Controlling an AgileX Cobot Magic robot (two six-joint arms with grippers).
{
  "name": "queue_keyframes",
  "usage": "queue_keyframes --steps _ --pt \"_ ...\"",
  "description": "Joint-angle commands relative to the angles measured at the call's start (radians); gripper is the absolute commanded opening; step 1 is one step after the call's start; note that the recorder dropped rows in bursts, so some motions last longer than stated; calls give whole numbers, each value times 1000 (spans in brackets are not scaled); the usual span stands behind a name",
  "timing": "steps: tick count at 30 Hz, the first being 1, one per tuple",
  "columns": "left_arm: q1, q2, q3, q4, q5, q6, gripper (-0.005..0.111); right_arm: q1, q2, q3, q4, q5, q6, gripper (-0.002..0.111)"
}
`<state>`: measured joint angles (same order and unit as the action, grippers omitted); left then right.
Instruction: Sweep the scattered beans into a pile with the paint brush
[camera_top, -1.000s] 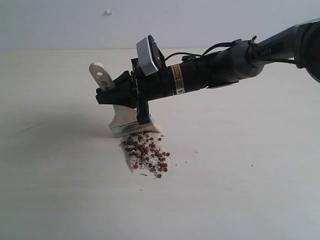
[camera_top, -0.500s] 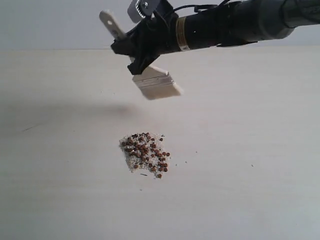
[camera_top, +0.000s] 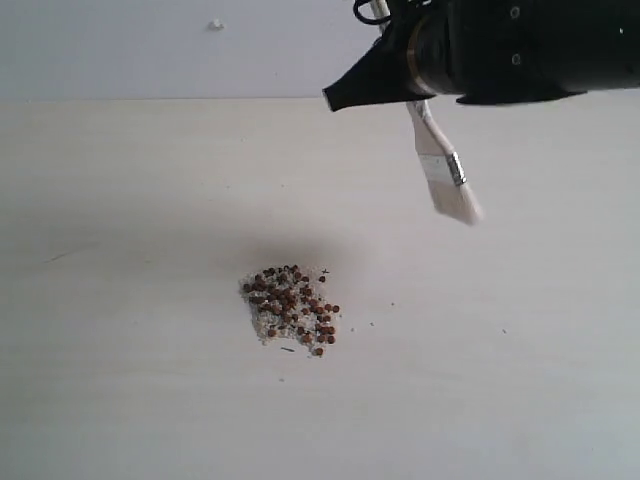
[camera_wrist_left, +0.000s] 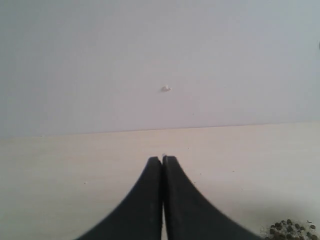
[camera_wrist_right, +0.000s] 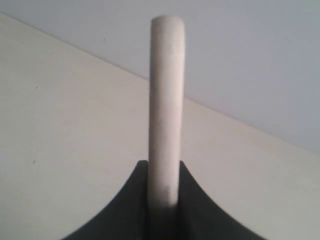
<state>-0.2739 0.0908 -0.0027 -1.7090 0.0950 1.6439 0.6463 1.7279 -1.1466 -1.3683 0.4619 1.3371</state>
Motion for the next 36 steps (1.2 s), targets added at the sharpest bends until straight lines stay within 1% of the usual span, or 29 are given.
queue_keyframes --steps 1,4,5,6,10,12,14,19,24,30,36 --pt "-5 -3 3 -4 3 0 0 113 -27 109 -122 133 339 0" --pt "-5 -3 3 -4 3 0 0 200 -9 181 -326 231 646 0" --pt "-5 -3 3 -4 3 0 0 226 -2 199 -376 274 750 0" --pt "-5 -3 3 -4 3 0 0 265 17 220 -376 343 792 0" --pt "-5 -3 3 -4 3 0 0 372 100 222 -376 644 792 0" --pt "-5 -3 3 -4 3 0 0 409 141 222 -376 725 792 0" --pt "-5 -3 3 -4 3 0 0 431 174 220 -376 759 792 0" --pt "-5 -3 3 -4 3 0 0 436 244 218 -376 759 792 0" --pt "-5 -3 3 -4 3 0 0 436 301 166 -376 759 792 0" --pt "-5 -3 3 -4 3 0 0 436 338 76 -376 669 792 0" --pt "-5 -3 3 -4 3 0 0 436 381 26 -376 636 792 0"
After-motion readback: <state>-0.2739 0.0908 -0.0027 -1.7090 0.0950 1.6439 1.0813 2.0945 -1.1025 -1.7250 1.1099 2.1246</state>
